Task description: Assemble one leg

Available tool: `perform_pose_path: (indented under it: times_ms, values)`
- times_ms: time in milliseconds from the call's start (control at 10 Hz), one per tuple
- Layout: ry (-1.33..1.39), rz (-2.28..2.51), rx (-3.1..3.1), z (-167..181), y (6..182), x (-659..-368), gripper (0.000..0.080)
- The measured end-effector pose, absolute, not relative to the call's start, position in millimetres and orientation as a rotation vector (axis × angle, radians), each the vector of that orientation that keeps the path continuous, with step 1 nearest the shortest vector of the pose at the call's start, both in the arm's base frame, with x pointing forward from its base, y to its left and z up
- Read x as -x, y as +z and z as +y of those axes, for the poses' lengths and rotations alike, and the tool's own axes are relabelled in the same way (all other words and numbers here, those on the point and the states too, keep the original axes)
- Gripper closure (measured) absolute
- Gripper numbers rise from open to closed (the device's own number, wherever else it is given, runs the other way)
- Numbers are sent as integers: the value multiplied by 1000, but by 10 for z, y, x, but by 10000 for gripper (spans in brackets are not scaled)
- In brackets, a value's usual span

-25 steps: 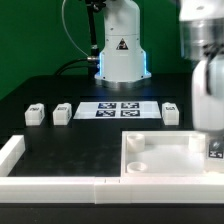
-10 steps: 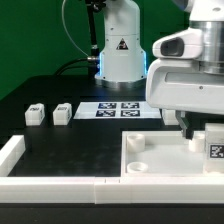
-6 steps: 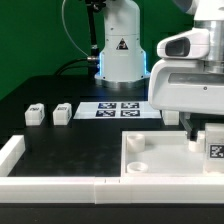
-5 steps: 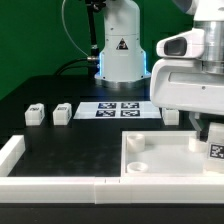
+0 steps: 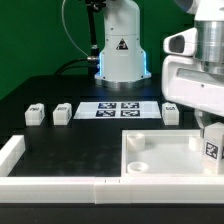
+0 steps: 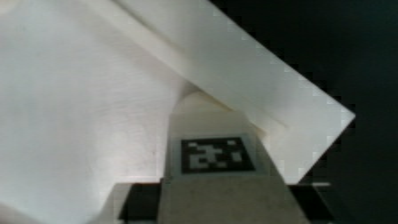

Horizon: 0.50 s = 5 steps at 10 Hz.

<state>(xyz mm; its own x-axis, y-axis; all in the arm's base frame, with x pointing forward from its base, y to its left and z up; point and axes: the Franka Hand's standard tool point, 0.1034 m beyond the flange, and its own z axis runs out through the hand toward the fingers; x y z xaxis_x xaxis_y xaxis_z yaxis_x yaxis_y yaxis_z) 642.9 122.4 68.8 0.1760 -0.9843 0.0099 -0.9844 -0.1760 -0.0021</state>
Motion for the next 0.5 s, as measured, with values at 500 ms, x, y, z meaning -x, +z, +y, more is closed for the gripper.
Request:
perform_pose_path:
  times_ms: [500]
  values:
    - [-9,-2518,-1883,1189,692,-6428,509]
